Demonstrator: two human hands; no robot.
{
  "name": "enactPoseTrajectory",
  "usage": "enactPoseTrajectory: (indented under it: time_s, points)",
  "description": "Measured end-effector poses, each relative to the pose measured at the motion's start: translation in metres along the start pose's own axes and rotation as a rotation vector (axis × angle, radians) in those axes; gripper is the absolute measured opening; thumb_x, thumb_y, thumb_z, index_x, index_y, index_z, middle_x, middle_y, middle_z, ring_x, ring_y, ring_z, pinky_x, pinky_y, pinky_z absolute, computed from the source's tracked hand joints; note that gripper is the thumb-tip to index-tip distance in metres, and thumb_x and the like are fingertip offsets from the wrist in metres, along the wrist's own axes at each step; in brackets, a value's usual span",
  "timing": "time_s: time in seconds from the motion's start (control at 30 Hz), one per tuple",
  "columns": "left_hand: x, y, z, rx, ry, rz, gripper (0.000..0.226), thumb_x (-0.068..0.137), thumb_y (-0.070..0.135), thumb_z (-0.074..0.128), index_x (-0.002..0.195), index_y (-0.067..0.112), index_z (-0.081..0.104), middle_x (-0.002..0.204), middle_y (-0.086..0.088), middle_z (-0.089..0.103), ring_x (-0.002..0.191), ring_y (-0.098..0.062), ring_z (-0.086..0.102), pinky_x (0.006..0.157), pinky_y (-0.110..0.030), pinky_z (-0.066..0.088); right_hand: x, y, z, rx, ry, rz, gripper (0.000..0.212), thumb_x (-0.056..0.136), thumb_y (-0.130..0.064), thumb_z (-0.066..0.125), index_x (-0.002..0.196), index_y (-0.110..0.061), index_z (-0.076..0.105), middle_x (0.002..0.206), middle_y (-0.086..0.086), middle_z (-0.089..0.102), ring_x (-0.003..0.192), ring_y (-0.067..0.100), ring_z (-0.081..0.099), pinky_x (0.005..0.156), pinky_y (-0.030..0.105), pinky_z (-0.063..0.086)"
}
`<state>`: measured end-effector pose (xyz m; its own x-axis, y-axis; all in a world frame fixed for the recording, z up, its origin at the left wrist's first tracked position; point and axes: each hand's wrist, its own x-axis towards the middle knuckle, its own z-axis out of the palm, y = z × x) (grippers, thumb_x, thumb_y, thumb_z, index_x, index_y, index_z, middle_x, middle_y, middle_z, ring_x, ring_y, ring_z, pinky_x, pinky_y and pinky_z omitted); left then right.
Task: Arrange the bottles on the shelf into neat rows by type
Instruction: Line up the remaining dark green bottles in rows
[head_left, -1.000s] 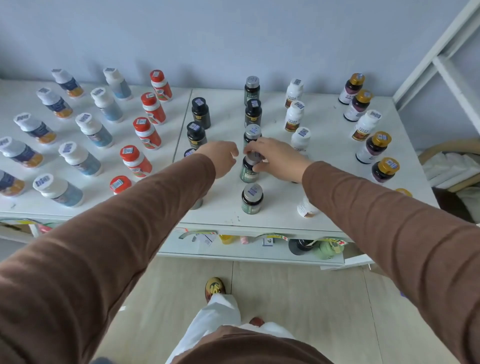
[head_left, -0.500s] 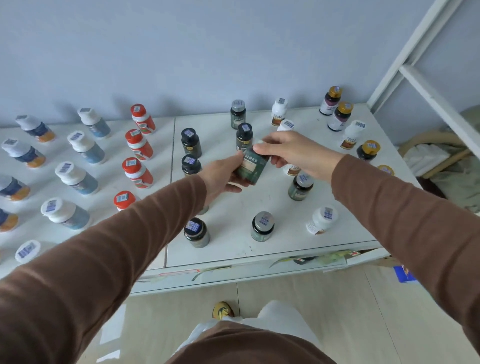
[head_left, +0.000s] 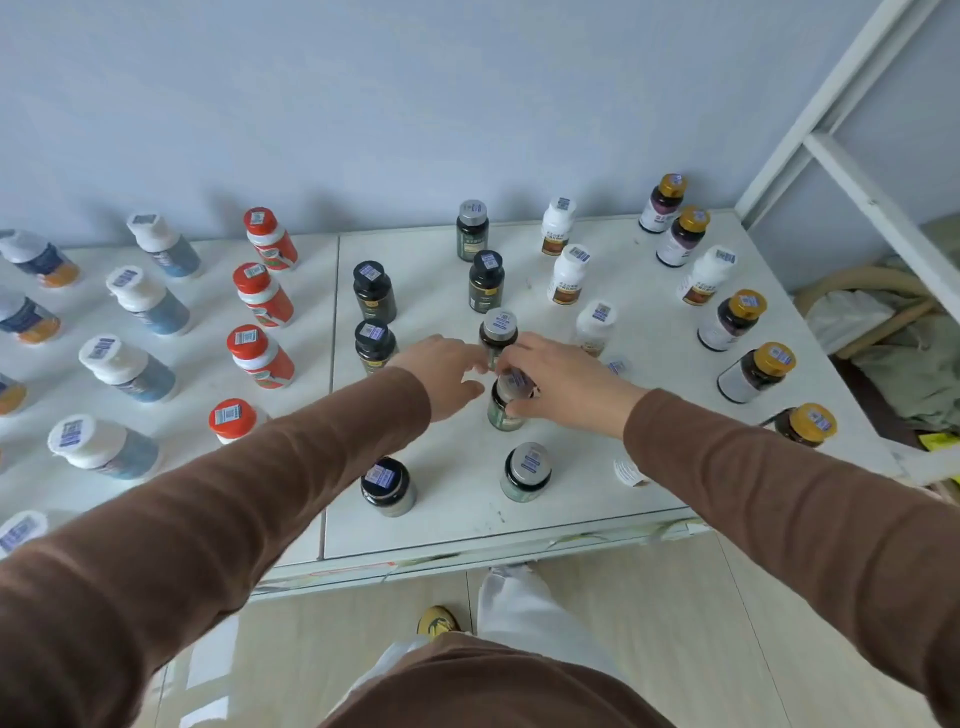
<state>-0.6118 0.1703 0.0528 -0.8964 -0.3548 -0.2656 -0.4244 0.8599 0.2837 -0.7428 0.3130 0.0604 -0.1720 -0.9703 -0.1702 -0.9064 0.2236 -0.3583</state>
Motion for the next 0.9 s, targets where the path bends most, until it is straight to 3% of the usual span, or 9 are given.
enactPoseTrajectory:
  time_s: [0.13, 0.2, 0.3, 0.4, 0.5, 0.57, 0.7, 0.8, 0.9]
  points:
    - [0.006, -0.006, -0.006, 0.008, 0.039, -0.031, 0.029, 0.091, 0.039, 0.051, 0.119, 0.031, 0.054, 0.123, 0.003, 0.059, 0.118, -0.022, 0.047, 0.099, -0.042, 0.042, 0.004, 0.006, -0.011, 0.038, -0.089, 0.01, 0.054, 0.077, -0.044, 0.076, 0.119, -0.02, 0.053, 0.115, -0.003, 0.05, 0.096, 0.018, 0.054, 0.08, 0.034, 0.045]
    - [0.012, -0.009, -0.011, -0.03, 0.073, -0.064, 0.03, 0.091, 0.035, 0.051, 0.121, 0.028, 0.052, 0.124, 0.002, 0.059, 0.118, -0.023, 0.048, 0.099, -0.041, 0.041, 0.012, 0.011, -0.027, 0.055, 0.014, 0.017, 0.045, 0.08, -0.046, 0.073, 0.109, -0.018, 0.053, 0.109, -0.003, 0.052, 0.093, 0.017, 0.054, 0.075, 0.033, 0.042]
    - [0.024, -0.012, -0.017, -0.071, 0.092, -0.145, 0.033, 0.092, 0.03, 0.049, 0.124, 0.023, 0.049, 0.126, -0.002, 0.059, 0.118, -0.026, 0.051, 0.099, -0.04, 0.043, 0.034, 0.021, -0.038, -0.036, 0.136, -0.019, 0.036, 0.087, -0.033, 0.068, 0.115, -0.018, 0.051, 0.114, 0.002, 0.049, 0.096, 0.022, 0.054, 0.069, 0.033, 0.035]
    - [0.037, -0.014, -0.018, -0.087, 0.019, -0.216, 0.037, 0.094, 0.026, 0.047, 0.13, 0.019, 0.045, 0.132, -0.004, 0.056, 0.121, -0.028, 0.051, 0.102, -0.04, 0.042, 0.057, 0.028, -0.024, -0.127, 0.011, -0.096, 0.05, 0.088, -0.02, 0.066, 0.135, -0.023, 0.047, 0.125, 0.003, 0.046, 0.105, 0.024, 0.052, 0.073, 0.034, 0.041]
    - [0.048, -0.017, -0.019, -0.154, -0.01, -0.254, 0.034, 0.096, 0.023, 0.043, 0.129, 0.017, 0.048, 0.133, -0.005, 0.056, 0.121, -0.027, 0.052, 0.102, -0.038, 0.042, 0.07, 0.034, -0.022, -0.091, 0.0, -0.092, 0.041, 0.09, -0.018, 0.063, 0.129, -0.022, 0.052, 0.116, 0.004, 0.051, 0.099, 0.026, 0.055, 0.073, 0.034, 0.041]
    - [0.051, -0.018, -0.021, -0.325, 0.009, -0.283, 0.031, 0.098, 0.026, 0.04, 0.122, 0.016, 0.056, 0.125, -0.007, 0.06, 0.117, -0.028, 0.055, 0.1, -0.037, 0.044, 0.075, 0.039, -0.033, 0.079, 0.032, 0.004, 0.032, 0.089, -0.027, 0.064, 0.119, -0.021, 0.057, 0.105, 0.002, 0.056, 0.093, 0.025, 0.058, 0.076, 0.036, 0.043]
    - [0.05, -0.007, -0.029, -1.084, -0.017, -0.381, 0.042, 0.099, 0.045, 0.034, 0.109, 0.016, 0.062, 0.112, -0.01, 0.067, 0.105, -0.024, 0.063, 0.096, -0.038, 0.047, 0.078, 0.043, -0.067, 0.574, 0.077, 0.216, 0.029, 0.089, -0.045, 0.065, 0.101, -0.018, 0.066, 0.082, -0.003, 0.065, 0.07, 0.014, 0.059, 0.067, 0.031, 0.052]
    - [0.053, -0.001, -0.035, -1.416, -0.132, -0.376, 0.057, 0.099, 0.051, 0.025, 0.11, 0.008, 0.061, 0.093, -0.014, 0.07, 0.081, -0.024, 0.065, 0.08, -0.035, 0.051, 0.079, 0.041, -0.085, 0.75, 0.102, 0.347, 0.04, 0.084, -0.055, 0.066, 0.084, -0.016, 0.063, 0.069, -0.004, 0.06, 0.051, 0.006, 0.05, 0.048, 0.017, 0.04]
    - [0.057, 0.001, -0.035, -1.556, -0.22, -0.35, 0.06, 0.099, 0.053, 0.023, 0.108, 0.007, 0.059, 0.08, -0.011, 0.066, 0.067, -0.021, 0.061, 0.068, -0.03, 0.051, 0.084, 0.045, -0.087, 0.839, 0.083, 0.417, 0.052, 0.069, -0.07, 0.07, 0.074, -0.02, 0.056, 0.064, -0.001, 0.055, 0.051, 0.012, 0.041, 0.05, 0.024, 0.028]
